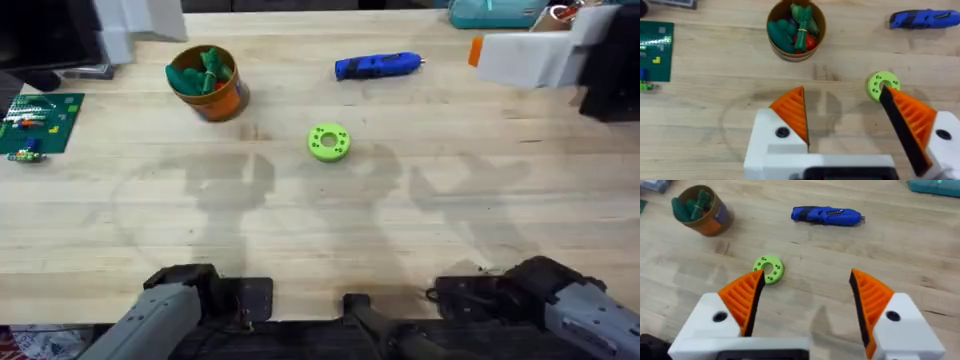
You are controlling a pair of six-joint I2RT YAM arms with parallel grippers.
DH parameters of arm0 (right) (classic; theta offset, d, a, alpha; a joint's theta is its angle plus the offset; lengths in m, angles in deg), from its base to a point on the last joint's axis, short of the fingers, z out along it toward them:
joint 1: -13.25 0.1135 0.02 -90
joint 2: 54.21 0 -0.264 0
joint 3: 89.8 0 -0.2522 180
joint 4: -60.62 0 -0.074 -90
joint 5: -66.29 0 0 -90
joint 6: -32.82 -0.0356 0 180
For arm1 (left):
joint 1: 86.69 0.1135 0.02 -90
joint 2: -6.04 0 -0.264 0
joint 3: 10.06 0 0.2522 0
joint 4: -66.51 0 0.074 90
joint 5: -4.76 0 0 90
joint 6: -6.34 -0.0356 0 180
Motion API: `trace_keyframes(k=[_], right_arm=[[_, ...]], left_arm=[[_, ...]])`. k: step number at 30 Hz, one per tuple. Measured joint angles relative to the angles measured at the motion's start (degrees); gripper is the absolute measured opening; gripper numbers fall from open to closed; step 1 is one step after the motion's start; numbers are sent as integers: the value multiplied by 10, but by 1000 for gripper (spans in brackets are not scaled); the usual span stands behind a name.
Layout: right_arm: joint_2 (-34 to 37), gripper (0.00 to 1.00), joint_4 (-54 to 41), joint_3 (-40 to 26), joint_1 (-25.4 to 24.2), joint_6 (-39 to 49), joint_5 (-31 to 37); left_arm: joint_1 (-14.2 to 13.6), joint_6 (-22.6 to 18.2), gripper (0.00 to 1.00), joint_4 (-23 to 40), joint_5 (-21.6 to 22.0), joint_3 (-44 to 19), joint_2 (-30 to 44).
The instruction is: Pick up the gripper from the table and insert it into the empty holder that is missing its gripper. Then pick up a screw, insert it into the mounting hole, and use the screwdriver to tighten it. Finally, clean up the table by picking up the vegetable and placing it into the bucket.
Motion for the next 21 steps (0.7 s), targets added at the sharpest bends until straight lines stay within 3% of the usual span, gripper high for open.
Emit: trace_keyframes(k=[21], right_arm=[[0, 990, 0, 0, 0, 0, 0]], left_arm=[[0, 0, 885, 0, 0, 0, -9]])
